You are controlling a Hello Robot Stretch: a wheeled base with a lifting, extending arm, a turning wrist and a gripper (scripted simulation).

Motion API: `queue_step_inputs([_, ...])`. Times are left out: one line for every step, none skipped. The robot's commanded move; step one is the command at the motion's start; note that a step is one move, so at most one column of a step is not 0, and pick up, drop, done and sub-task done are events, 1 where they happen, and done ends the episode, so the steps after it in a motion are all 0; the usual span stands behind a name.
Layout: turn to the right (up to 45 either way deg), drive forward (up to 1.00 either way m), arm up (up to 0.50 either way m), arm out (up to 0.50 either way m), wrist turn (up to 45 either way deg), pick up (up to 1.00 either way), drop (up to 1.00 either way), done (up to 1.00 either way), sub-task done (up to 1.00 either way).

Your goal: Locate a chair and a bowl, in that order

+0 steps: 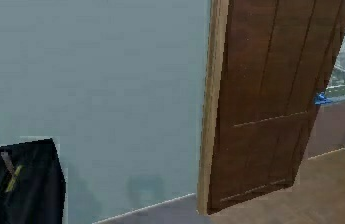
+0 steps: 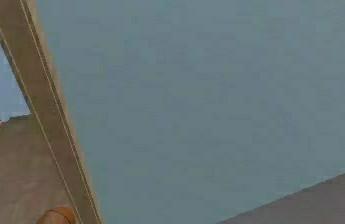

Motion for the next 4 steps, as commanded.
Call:
queue_step_inputs([24.0, 0.00, 0.00, 0.00, 0.0, 0.00, 0.00, 0.00, 0.00])
queue_step_inputs([0.0, 0.45, 0.00, 0.00, 0.0, 0.00, 0.00, 0.00, 0.00])
queue_step_inputs([12.0, 0.00, 0.00, 0.00, 0.0, 0.00, 0.00, 0.00, 0.00])
queue_step_inputs([0.0, 0.50, 0.00, 0.00, 0.0, 0.00, 0.00, 0.00, 0.00])
